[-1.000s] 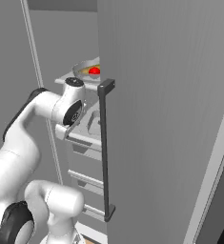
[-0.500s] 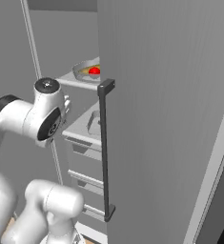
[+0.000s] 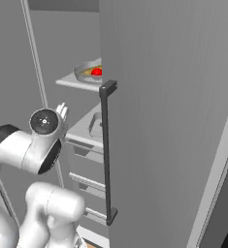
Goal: Take the meat container that has the steak and place it on the second highest rack of the freezer. Then take the vegetable container that has the tomato and cucumber and place it on the highest rack of the freezer.
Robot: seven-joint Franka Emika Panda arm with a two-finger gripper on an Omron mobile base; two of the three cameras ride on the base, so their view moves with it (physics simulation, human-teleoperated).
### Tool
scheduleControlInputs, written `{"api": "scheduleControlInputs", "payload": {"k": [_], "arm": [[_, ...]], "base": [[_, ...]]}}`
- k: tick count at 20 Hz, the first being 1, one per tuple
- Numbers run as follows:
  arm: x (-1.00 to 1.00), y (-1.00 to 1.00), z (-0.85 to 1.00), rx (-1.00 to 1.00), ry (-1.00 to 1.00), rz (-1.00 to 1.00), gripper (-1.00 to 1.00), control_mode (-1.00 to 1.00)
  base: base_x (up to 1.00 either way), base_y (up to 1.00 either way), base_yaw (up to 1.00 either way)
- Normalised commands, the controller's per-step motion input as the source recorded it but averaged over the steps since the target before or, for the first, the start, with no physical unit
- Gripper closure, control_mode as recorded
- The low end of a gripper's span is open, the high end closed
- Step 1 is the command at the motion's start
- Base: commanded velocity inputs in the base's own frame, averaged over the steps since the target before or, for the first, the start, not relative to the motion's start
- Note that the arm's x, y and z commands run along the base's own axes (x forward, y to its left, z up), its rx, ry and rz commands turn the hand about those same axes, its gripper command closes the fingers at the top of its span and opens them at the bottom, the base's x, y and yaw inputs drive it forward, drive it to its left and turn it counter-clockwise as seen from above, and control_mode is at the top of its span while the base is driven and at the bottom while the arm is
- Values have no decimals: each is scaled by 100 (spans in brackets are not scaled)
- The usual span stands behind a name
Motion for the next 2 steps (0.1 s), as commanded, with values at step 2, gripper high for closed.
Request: {"api": "scheduleControlInputs", "payload": {"k": [2], "arm": [[-31,0,-1,-9,-100,12,-100,-100]], "base": [[0,0,0]]}}
